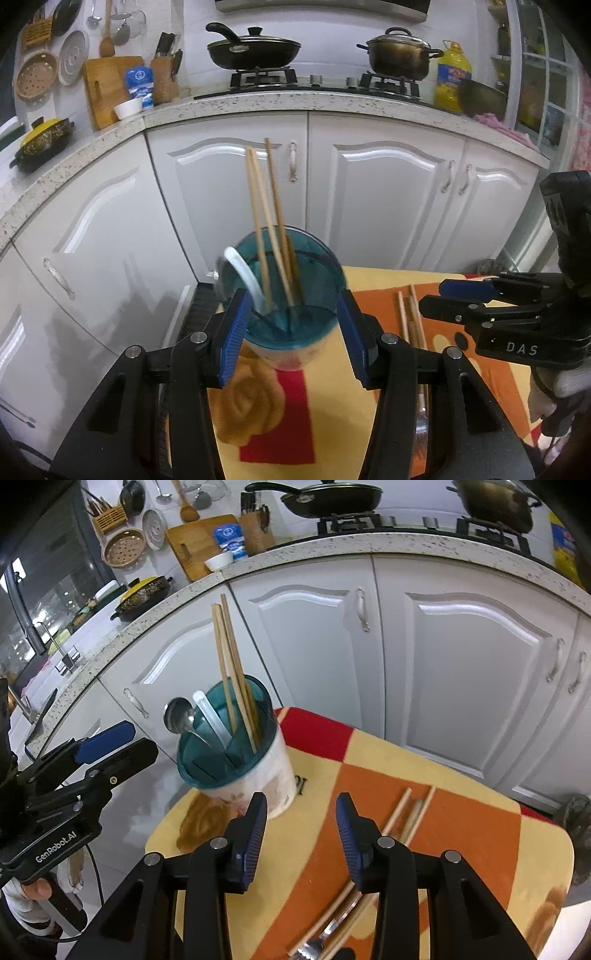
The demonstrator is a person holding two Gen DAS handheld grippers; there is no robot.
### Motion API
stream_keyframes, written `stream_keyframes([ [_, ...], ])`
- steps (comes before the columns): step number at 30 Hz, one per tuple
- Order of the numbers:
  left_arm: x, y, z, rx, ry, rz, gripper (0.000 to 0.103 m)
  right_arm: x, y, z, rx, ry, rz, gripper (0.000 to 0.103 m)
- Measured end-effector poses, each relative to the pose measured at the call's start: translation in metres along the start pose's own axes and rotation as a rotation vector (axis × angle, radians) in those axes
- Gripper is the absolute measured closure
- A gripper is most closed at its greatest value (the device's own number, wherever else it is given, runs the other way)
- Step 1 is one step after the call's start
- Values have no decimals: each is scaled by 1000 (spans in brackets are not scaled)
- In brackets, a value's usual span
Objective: Organize utensils
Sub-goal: 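Withdraw both open tools from the cup back over the cloth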
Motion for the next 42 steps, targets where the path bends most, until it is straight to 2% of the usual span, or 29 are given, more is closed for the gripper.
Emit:
stream_keyframes([
  [13,29,19,4,-33,43,-6,55,24,26,-15,-6,33,42,65],
  [21,38,37,13,-75,72,-24,55,49,49,-11,-44,67,87,64],
  [31,50,70,37,-169,117,-47,55,90,82,31,-164,152,143,64],
  [39,58,84,50,-219,142,-51,55,95,92,70,-227,216,120,64],
  [42,60,87,54,-233,148,-51,55,93,89,74,-212,220,119,64],
])
Point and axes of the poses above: each gripper's, at about its wrist camera, not at the fingertips, and z roughly the way its jaws point, x to its right, y to its underside, the point moved 8 cm from there along z, roughly the way its jaws point, and after that the axes turned 5 degrees about z, right-handed, at the moved point
